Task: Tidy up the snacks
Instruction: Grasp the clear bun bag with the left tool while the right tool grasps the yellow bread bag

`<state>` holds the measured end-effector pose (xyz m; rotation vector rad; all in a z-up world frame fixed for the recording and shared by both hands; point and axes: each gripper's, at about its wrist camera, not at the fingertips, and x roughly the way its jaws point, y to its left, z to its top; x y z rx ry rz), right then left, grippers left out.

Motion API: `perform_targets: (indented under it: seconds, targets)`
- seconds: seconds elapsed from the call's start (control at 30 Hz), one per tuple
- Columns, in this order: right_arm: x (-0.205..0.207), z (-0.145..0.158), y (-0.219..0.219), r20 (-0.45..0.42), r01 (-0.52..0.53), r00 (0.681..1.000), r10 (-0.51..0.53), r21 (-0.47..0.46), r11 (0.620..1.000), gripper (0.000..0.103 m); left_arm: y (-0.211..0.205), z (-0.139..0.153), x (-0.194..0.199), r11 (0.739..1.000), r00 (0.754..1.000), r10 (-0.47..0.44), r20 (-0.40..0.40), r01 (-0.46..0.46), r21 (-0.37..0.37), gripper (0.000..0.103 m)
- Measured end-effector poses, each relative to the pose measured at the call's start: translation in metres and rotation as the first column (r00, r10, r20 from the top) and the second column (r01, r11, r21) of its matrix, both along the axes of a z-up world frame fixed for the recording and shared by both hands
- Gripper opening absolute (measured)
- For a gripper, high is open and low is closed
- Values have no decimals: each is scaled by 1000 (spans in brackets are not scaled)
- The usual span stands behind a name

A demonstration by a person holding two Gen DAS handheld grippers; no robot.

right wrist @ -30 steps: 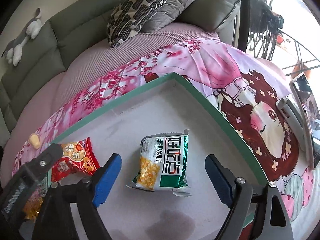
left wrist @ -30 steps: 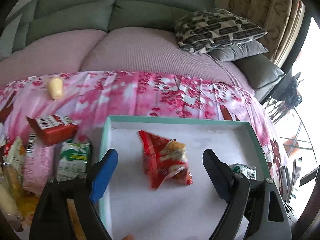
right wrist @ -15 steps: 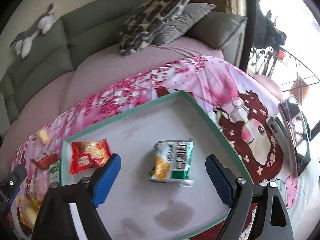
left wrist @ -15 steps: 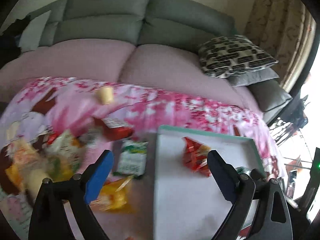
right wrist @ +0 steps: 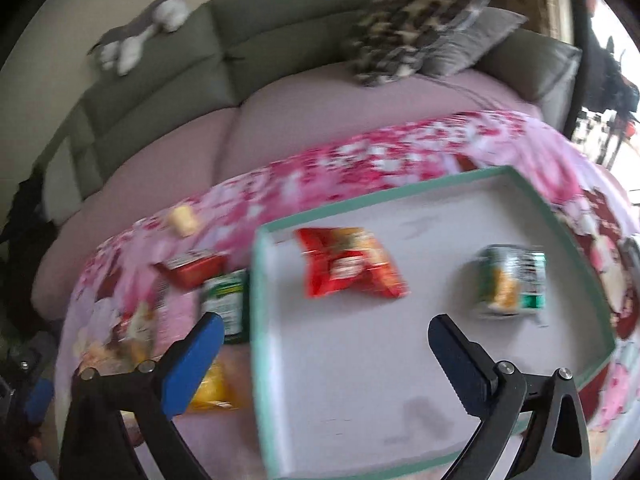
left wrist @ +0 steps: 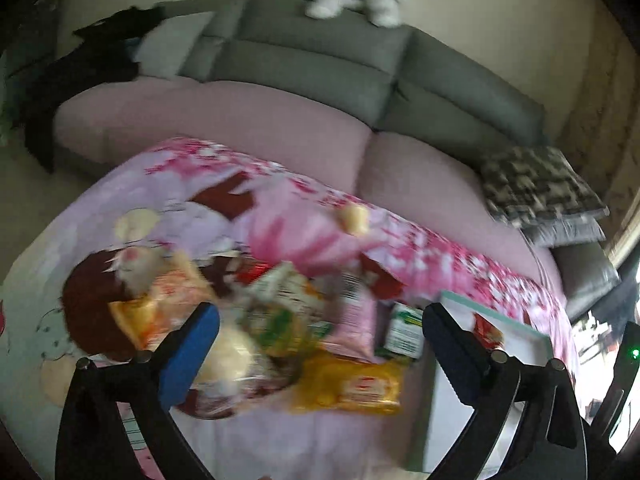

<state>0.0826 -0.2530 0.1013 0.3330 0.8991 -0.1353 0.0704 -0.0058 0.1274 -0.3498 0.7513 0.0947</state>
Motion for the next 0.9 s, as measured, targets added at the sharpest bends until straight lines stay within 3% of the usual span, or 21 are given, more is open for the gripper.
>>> perform_targets:
  seconds: [0.3, 0.47, 0.73, 0.9]
  targets:
    - [7, -3, 50, -2, -116, 993, 116, 15, 993, 103, 74, -13, -24, 976, 978, 210, 3, -209, -59, 102]
    - [9, -7, 78, -22, -178, 984, 177, -3, 984, 103, 100, -14, -35, 956, 956, 295, 2, -295, 5, 102]
    - [8, -13, 122, -45, -289, 956, 289, 8, 957, 103, 127, -22, -41, 942, 942, 330, -54, -326, 75, 102]
    - [9, -26, 138, -94, -331, 939, 330, 9, 944, 103, 136, -28, -45, 939, 936, 342, -81, -339, 53, 102]
